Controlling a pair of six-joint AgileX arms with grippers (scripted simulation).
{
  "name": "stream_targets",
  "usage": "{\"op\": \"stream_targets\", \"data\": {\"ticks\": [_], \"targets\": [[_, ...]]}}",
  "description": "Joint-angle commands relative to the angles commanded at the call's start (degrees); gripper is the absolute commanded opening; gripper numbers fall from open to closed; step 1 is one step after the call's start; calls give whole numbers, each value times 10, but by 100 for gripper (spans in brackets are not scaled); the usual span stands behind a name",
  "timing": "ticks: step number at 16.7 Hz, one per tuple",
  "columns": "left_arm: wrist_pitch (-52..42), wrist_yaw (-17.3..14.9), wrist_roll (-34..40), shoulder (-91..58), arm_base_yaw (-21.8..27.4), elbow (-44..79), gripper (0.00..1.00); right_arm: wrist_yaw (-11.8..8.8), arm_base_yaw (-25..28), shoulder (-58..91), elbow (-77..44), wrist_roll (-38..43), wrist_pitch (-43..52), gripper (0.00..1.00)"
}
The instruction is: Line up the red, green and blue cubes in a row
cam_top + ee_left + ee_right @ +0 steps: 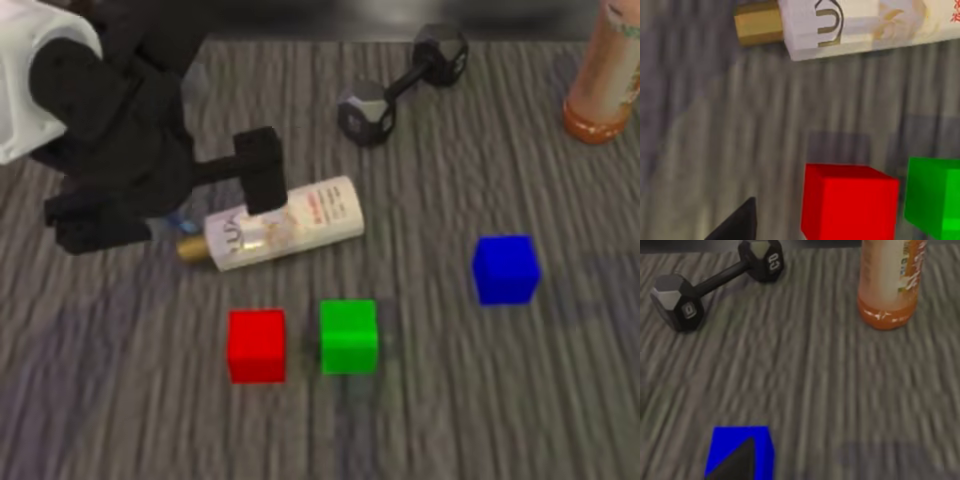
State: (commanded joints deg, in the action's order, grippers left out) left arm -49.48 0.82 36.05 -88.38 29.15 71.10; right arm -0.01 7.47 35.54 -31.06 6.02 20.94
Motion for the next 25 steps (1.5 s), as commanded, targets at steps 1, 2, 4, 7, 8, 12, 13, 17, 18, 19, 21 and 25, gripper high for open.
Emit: {"op": "stream_targets", "data": {"ticks": [1, 2, 4, 7, 8, 12, 13, 17, 18, 19, 21, 25], "targets": [[27, 1, -17, 53, -22, -51, 100, 0, 10, 66, -48, 9, 33, 100], [54, 2, -35, 108, -45, -104, 100, 1, 20, 130, -92, 18, 66, 100], [111, 3, -77, 222, -90, -211, 100, 1, 40, 258, -181, 35, 131, 100], [197, 3, -145, 398, -154, -367, 100, 1, 69, 437, -310, 61, 228, 100], [227, 3, -169, 456, -174, -415, 100, 1, 78, 488, -349, 69, 258, 100], [343, -1, -260, 674, -240, -576, 100, 0, 111, 667, -497, 97, 360, 100], [371, -2, -281, 720, -254, -607, 100, 1, 117, 705, -528, 103, 379, 100], [464, -7, -342, 849, -292, -690, 100, 1, 137, 814, -621, 120, 437, 100], [479, -7, -351, 867, -298, -701, 100, 1, 140, 829, -635, 122, 445, 100], [490, -8, -358, 878, -301, -708, 100, 1, 141, 838, -644, 124, 450, 100], [495, -8, -361, 884, -303, -711, 100, 1, 142, 841, -648, 125, 452, 100], [495, -8, -361, 884, -303, -711, 100, 1, 140, 842, -648, 125, 452, 100]]}}
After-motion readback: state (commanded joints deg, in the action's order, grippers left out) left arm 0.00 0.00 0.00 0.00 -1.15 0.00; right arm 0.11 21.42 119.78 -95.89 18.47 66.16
